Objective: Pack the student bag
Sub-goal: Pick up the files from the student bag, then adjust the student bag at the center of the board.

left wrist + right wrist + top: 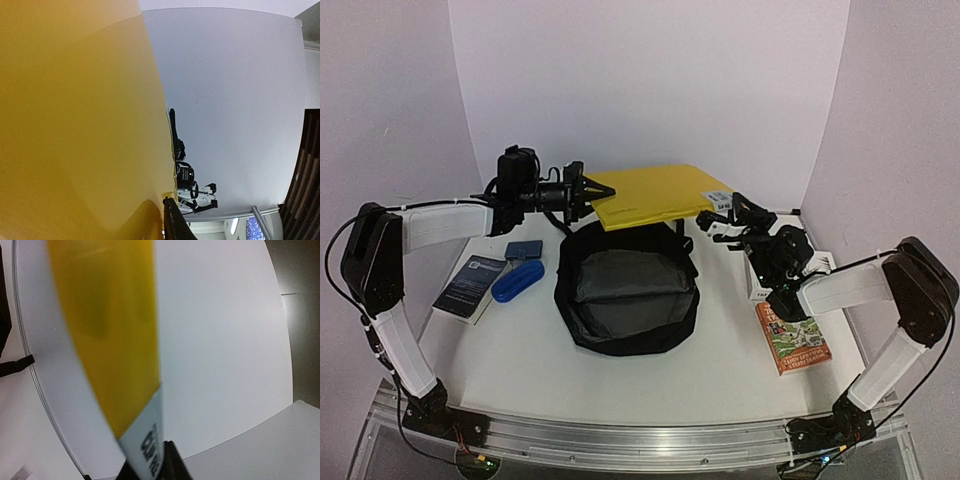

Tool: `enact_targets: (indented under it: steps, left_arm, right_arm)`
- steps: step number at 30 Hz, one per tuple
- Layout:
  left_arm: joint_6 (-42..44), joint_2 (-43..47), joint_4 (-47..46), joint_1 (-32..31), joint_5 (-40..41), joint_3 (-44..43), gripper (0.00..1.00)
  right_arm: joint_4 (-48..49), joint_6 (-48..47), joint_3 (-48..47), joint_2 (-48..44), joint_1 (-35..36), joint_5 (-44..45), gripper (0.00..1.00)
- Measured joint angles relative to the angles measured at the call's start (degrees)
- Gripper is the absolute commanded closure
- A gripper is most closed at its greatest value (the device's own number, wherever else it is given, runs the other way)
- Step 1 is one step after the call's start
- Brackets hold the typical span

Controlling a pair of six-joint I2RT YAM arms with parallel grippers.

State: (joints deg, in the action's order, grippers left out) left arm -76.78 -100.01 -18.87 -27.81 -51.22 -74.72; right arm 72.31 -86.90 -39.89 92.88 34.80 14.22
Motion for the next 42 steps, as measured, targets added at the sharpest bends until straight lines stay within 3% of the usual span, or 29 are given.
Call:
enact_targets:
  steps: [3,4,10,13,15,18,24,28,34,42]
  left_arm:
    - [-1.00,-0.02,-0.75,0.01,1.03,0.87,1.00]
    - [-0.80,-0.01,-1.11,0.07,1.40,1.31,1.00]
    - [-0.75,2.52,1.05,1.91,5.64,6.59,1.00]
    - [1.02,6.55,6.00,4.71,9.22,8.91,1.00]
    - [2.29,9.77,9.51,6.81,11.78,9.48,1.00]
    - [3.58,14.99,12.96,9.47,15.55,10.19,1.00]
    - [5.09,24.00,20.09,11.15,22.69,11.98,1.00]
    - [5.13,27.63,25.50,11.24,27.34,13.87,1.00]
    - [3.73,34.33,31.83,12.35,34.03,18.13,1.00]
    - [3.44,36.29,35.21,12.50,36.61,18.18,1.00]
  right_arm:
    - [0.95,0.64,1.16,-0.04,0.21,-0.23,0.08]
    - [1.11,0.75,1.79,-0.15,0.25,-0.29,0.02]
    - [-3.04,4.92,8.15,-6.13,0.29,-0.76,0.02]
    - [-20.45,11.38,5.89,-15.17,0.20,-2.93,0.02]
    - [-37.46,16.41,-0.52,-19.89,0.05,-7.32,0.02]
    - [-57.31,21.28,-12.91,-19.70,0.03,-16.41,0.02]
    - [-83.16,25.47,-32.23,-3.65,0.27,-31.65,0.05]
    - [-93.30,26.15,-39.02,8.37,0.90,-36.62,0.07]
    - [-102.36,28.74,-48.43,21.01,2.43,-39.05,0.09]
    - [-103.10,51.55,-73.91,36.99,-3.78,-46.52,0.10]
